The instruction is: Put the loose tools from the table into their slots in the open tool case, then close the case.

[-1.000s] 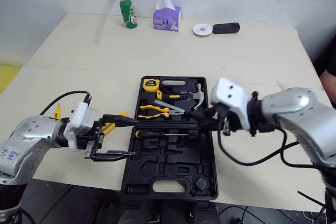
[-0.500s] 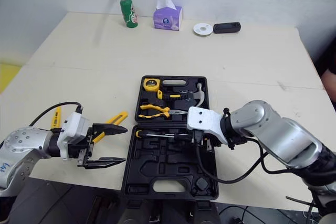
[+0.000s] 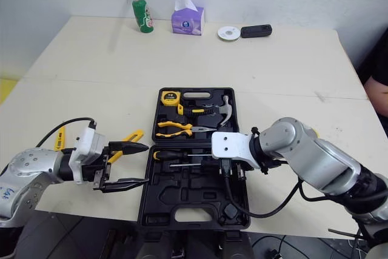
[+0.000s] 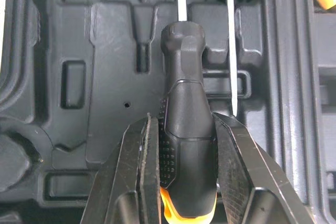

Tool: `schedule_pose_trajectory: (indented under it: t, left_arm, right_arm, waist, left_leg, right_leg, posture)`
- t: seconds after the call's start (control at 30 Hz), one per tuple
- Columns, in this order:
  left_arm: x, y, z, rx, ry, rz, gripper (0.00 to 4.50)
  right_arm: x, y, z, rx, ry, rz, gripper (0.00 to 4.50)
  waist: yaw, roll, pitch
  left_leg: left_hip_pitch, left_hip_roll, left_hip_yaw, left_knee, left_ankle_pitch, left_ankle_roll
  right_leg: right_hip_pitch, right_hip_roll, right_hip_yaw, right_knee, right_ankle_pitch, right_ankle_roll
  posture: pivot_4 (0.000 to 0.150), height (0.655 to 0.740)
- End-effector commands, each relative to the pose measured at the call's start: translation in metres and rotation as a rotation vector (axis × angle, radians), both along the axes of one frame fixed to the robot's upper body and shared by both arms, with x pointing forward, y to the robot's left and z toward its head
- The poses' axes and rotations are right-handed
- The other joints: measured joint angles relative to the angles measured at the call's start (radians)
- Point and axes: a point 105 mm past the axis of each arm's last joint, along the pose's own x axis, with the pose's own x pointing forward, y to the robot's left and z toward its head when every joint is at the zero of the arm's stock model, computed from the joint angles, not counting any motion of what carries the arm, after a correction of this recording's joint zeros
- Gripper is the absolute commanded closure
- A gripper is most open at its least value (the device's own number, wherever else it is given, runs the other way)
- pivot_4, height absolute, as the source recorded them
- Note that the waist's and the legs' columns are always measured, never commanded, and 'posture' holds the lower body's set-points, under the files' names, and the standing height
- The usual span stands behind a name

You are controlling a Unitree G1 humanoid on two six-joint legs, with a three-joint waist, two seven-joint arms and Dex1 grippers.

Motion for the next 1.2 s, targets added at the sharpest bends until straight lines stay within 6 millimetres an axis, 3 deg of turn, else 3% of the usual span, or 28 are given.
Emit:
schedule_pose_trajectory:
  t: [0.03,0.8,1.2]
  left_arm:
    - [-0.001,-0.003,0.010,-0.011,-0.030,-0.011,0.00]
    - [-0.007,0.001,0.001,0.030,0.004,-0.021,0.00]
    - [-0.005,0.001,-0.001,0.030,0.000,-0.015,0.00]
  right_arm:
    - [0.003,0.003,0.005,-0.015,-0.050,0.030,3.48]
    - [-0.006,0.009,-0.005,-0.060,0.002,-0.008,3.48]
    - [0.003,0.011,-0.004,-0.038,-0.016,-0.049,3.48]
  waist:
    - [-0.001,0.000,0.000]
    - [-0.001,0.000,0.000]
    - [-0.002,0.000,0.000]
  left_leg:
    - [0.000,0.000,0.000,0.000,0.000,0.000]
    - [0.000,0.000,0.000,0.001,0.000,0.000]
    - [0.000,0.000,0.000,0.001,0.000,0.000]
  right_leg:
    - [0.000,0.000,0.000,0.001,0.000,0.000]
    - [0.000,0.000,0.000,0.002,0.000,0.000]
    - [0.000,0.000,0.000,0.003,0.000,0.000]
  posture:
    - [0.150,0.7400]
    - [0.150,0.7400]
    - [0.150,0.7400]
